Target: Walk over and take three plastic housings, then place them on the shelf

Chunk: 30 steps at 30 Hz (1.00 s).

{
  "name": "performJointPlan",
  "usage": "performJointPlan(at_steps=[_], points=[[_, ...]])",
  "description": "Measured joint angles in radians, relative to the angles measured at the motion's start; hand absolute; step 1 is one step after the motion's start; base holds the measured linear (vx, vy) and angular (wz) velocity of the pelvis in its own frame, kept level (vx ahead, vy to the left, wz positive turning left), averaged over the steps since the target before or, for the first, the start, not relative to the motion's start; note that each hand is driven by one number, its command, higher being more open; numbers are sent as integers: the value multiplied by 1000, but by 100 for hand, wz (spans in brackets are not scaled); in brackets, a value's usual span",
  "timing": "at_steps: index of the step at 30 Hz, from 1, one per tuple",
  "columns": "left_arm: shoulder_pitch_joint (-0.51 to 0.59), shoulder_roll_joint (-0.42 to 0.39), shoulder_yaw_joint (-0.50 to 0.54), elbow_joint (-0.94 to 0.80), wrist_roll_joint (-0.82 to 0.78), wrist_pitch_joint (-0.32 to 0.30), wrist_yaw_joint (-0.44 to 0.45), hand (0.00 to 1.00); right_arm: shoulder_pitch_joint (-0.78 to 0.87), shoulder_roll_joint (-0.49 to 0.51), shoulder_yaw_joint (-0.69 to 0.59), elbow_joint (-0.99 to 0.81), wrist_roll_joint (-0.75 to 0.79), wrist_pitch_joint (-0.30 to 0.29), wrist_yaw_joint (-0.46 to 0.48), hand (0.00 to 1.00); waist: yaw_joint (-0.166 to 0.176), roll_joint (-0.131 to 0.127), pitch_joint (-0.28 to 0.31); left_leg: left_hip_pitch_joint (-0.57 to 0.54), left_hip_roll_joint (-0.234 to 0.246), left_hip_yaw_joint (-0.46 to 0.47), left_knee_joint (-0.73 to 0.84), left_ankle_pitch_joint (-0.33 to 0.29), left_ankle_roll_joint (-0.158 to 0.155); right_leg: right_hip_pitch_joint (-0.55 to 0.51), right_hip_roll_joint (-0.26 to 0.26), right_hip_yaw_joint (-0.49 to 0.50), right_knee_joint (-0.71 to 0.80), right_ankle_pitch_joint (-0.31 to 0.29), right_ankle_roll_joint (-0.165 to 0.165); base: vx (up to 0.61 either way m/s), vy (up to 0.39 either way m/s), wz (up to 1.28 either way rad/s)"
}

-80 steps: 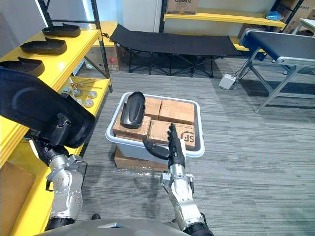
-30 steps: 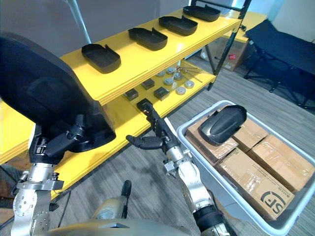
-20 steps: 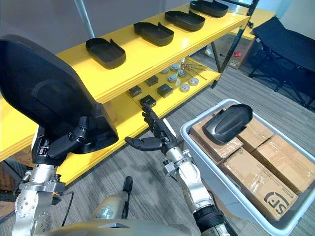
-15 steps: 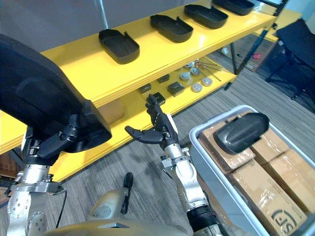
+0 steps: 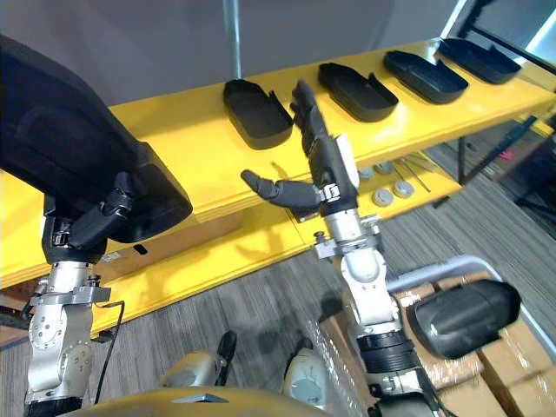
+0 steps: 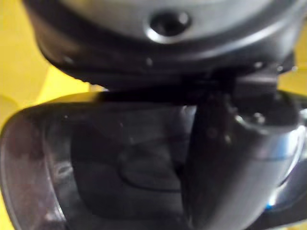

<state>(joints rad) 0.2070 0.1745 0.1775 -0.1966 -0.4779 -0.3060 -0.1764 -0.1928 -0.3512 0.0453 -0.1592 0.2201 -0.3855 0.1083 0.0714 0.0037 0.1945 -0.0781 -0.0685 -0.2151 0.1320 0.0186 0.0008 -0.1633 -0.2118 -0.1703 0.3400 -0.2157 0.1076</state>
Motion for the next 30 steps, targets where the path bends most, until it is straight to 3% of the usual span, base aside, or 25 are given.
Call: performJointPlan(at_steps=[1,2,3,4,7,8,9,10,11,13,14,15,18,21,23,27,30], points=[[1,-3,-8,1,1,2,0,0,-7,-13,-17,-15,10,0,2,100,-2,2,-3,-16,13,21,50,-20,-5,8,0,-21,0,7,-11,255,-375,118],[8,-9,-15,-3,1,2,-8,0,-24,-39,-44,-25,40,0,5,100,-1,20,-11,-56,54,86,189,-89,-8,40,8,-81,0,28,-37,199,-239,98],[16,-10,-18,-5,0,2,-11,0,-31,-48,-58,-25,63,1,12,100,1,38,-12,-55,89,134,248,-149,-5,79,23,-119,-1,36,-37,176,-210,91],[31,-12,-19,-6,-1,2,-13,0,-28,-41,-66,-25,87,2,15,100,3,48,-9,-55,120,152,310,-170,-15,122,46,-133,-14,36,-38,127,-135,66],[78,-38,-27,-6,-2,13,-13,0,1,-30,-67,-19,121,1,56,100,9,72,1,-127,228,365,582,-134,-1,292,76,-196,-128,49,-59,254,-133,51],[77,-43,-28,-6,-3,15,-13,0,8,-24,-68,-19,121,0,66,100,9,71,0,-126,248,410,584,-143,10,310,76,-212,-156,59,-66,280,-37,37],[71,-44,-40,-6,-21,13,-14,0,21,-1,-75,-20,118,-3,83,100,6,70,-6,-126,297,488,556,-183,31,339,72,-242,-205,109,-68,280,18,38],[61,-51,-59,-5,-23,13,-11,0,36,23,-82,-20,119,-5,87,100,-6,82,-15,-127,332,513,472,-192,28,350,66,-261,-227,121,-51,271,56,37],[55,-51,-75,-4,-21,13,-10,0,46,33,-89,-19,119,-5,89,100,-11,83,-16,-125,336,515,416,-185,21,349,53,-270,-220,133,-31,314,142,40],[35,-51,-130,-2,-10,14,-8,0,93,41,-117,-19,124,-4,94,100,-34,89,-20,-115,331,527,234,-77,-1,342,0,-287,-199,132,-13,286,202,42],[17,-48,-152,-3,21,14,-18,0,124,40,-145,-18,133,-2,94,100,-54,104,-30,-93,320,530,128,78,-18,345,-35,-296,-169,112,27,311,271,47],[-2,-44,-165,1,23,22,-29,0,144,52,-166,-7,162,-1,91,100,-73,80,-29,-67,263,532,99,52,-39,344,-94,-297,-141,105,47,301,293,46],[-9,11,-165,1,22,43,-39,0,186,117,-179,-6,178,-3,80,100,-79,24,-31,9,181,550,22,44,-26,373,-166,-313,-128,157,90,273,292,16],[-7,69,-153,-1,21,71,-75,0,223,137,-148,-6,177,-19,63,100,-76,24,-30,92,181,553,-55,45,-28,370,-170,-307,-55,186,98,160,92,3],[-9,105,-132,-3,21,91,-97,0,235,150,-121,-10,177,-36,63,100,-75,14,-38,107,172,579,-92,58,-42,370,-161,-292,-87,183,88,59,-22,-26],[-57,195,-127,-3,22,197,-113,0,272,152,-124,-15,177,-44,69,100,-103,25,-47,107,170,608,-158,93,-52,354,-146,-288,-140,186,91,9,-67,-23],[-117,211,-127,19,22,252,-121,0,294,146,-124,-16,150,-44,64,100,-108,26,-47,123,170,627,-201,117,-53,343,-138,-287,-157,191,94,-16,-46,-19]])
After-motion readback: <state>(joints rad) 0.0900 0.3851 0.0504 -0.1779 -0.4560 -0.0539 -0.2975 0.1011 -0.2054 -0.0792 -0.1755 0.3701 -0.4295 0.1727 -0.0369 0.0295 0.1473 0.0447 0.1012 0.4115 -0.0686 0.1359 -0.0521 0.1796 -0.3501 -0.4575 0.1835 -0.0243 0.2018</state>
